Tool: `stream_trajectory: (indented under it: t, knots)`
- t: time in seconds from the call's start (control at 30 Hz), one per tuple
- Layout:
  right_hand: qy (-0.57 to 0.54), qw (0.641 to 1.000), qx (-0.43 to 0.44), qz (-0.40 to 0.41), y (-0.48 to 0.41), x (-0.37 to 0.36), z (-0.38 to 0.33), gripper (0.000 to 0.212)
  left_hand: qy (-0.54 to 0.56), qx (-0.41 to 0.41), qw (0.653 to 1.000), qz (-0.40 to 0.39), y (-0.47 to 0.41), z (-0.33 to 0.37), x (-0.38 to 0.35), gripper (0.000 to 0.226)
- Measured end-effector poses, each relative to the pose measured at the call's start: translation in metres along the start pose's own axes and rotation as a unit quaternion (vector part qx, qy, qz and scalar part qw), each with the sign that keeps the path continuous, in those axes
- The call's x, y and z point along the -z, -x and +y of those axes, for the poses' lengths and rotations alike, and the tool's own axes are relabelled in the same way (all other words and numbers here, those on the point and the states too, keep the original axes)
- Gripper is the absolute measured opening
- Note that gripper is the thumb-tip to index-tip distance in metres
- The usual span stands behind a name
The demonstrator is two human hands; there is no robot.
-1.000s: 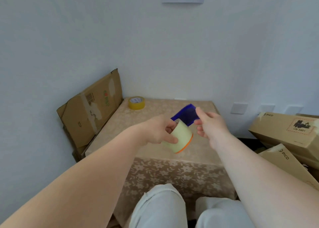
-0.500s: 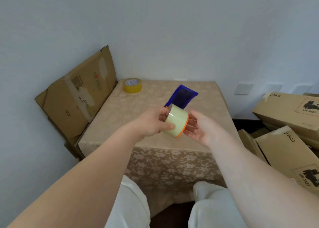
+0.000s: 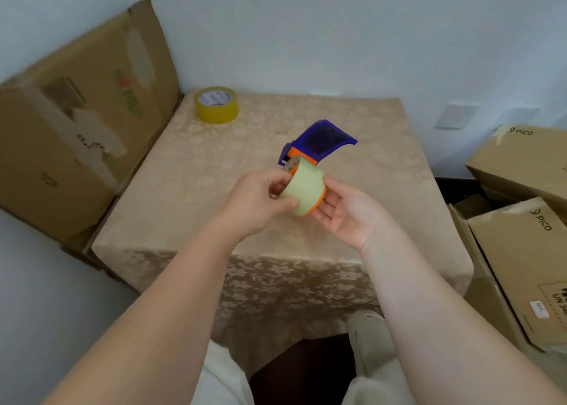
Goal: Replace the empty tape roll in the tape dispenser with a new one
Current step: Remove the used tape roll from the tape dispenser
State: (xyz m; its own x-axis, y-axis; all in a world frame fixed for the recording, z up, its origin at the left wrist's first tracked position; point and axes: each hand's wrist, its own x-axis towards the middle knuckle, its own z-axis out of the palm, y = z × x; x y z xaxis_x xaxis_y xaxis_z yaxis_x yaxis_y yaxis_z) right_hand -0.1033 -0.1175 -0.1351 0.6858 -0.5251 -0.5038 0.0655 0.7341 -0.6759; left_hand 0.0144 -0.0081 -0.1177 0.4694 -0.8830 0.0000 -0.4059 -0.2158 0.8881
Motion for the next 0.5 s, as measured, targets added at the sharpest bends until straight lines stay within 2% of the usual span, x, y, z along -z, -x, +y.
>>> stream_trajectory:
  t: [0.1,0.27,0.5]
  knots:
    - [-0.027,1.0,0.012,-0.005,-0.014,0.003,0.001,0.015,0.011,-0.004,0.999,0.051,-0.01,-0.005,-0.004,0.029]
    - [-0.013,0.999,0.032,-0.006,-0.032,0.0,0.006,0.014,0.133,0.019,0.983,0.125,-0.022,-0.008,-0.01,0.02]
    - [0.038,0.998,0.049,-0.03,-0.043,-0.005,0.01,0.014,0.097,0.047,0.983,0.15,-0.037,-0.017,-0.005,0.015]
